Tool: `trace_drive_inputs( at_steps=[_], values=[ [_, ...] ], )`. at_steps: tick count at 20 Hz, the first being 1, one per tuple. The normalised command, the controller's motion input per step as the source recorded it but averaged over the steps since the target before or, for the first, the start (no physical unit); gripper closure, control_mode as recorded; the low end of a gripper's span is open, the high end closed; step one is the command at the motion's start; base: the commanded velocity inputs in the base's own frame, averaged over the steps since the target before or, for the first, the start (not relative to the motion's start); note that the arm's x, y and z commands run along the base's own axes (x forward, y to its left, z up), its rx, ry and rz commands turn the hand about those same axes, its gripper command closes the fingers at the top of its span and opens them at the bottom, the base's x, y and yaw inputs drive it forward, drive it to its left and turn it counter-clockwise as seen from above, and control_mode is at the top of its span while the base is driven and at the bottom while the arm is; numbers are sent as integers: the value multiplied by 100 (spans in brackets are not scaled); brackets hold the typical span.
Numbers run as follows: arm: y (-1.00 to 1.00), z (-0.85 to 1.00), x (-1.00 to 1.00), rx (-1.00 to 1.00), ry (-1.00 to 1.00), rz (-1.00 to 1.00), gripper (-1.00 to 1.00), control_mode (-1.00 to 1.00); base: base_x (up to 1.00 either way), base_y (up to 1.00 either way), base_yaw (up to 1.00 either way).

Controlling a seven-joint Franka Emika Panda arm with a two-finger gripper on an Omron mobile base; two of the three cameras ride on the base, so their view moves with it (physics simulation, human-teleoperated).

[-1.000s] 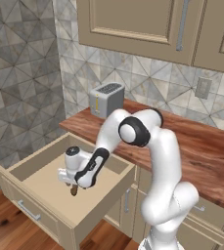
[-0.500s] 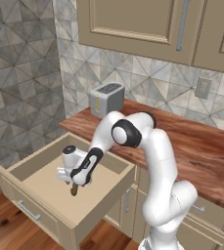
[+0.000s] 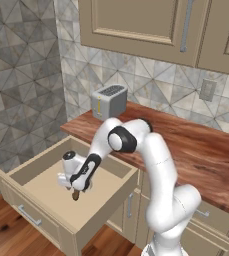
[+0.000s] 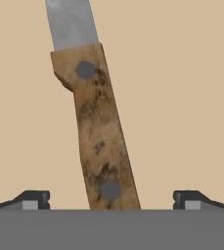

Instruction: Pick up the knife from the drawer and place it on the cutting board. Then place the meat from the plate to the cutting board.

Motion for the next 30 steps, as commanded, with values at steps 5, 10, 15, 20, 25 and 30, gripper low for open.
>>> trace_drive_inputs(
  at_steps=[5,10,15,20,25,30],
  values=[
    [2,-33,7,-3,2,0,-100,-100,0,0,0],
    [8,-29,5,0,0,0,100,-100,0,0,0],
    [1,-2,2,0,-1,0,100,-100,0,0,0],
    [0,13,-7,0,-6,0,100,-100,0,0,0],
    [0,93,-33,1,-25,-13,100,-100,0,0,0],
    [0,100,-37,3,-25,-18,100,-100,0,0,0]
  ],
)
